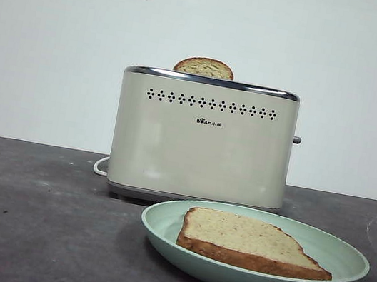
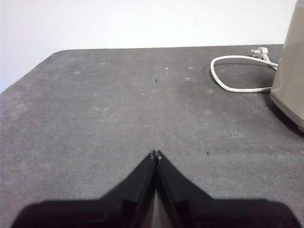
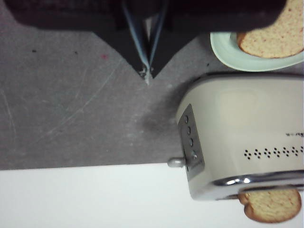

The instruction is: Take the bread from the toaster,put the bread on the plate,put the plate on the table

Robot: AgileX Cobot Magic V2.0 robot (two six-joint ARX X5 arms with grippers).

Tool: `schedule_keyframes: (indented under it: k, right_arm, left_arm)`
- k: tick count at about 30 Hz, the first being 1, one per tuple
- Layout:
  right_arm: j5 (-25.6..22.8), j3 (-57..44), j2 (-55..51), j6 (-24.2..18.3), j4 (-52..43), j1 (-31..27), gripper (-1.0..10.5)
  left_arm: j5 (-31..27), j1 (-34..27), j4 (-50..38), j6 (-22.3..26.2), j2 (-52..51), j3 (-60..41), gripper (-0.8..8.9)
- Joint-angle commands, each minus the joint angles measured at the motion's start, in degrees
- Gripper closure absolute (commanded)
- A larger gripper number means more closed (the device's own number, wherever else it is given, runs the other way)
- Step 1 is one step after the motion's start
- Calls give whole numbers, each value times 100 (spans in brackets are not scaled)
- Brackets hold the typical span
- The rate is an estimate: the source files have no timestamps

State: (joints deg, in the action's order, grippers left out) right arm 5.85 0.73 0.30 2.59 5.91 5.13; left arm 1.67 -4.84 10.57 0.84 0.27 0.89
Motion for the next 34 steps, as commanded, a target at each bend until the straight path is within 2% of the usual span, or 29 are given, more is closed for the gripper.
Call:
schedule_keyframes:
  k: [1, 3, 34]
  right_arm:
    - [-22, -46, -22, 35, 181, -15, 962]
    - [-35, -44, -20, 55, 448, -15, 962]
    - [-24, -44, -20, 101, 400, -15, 946]
  left_arm:
    - [-4, -20, -28, -24, -13, -72, 817]
    - [-4, -20, -28, -24, -13, -72, 817]
    - [-4, -20, -28, -24, -13, -72, 817]
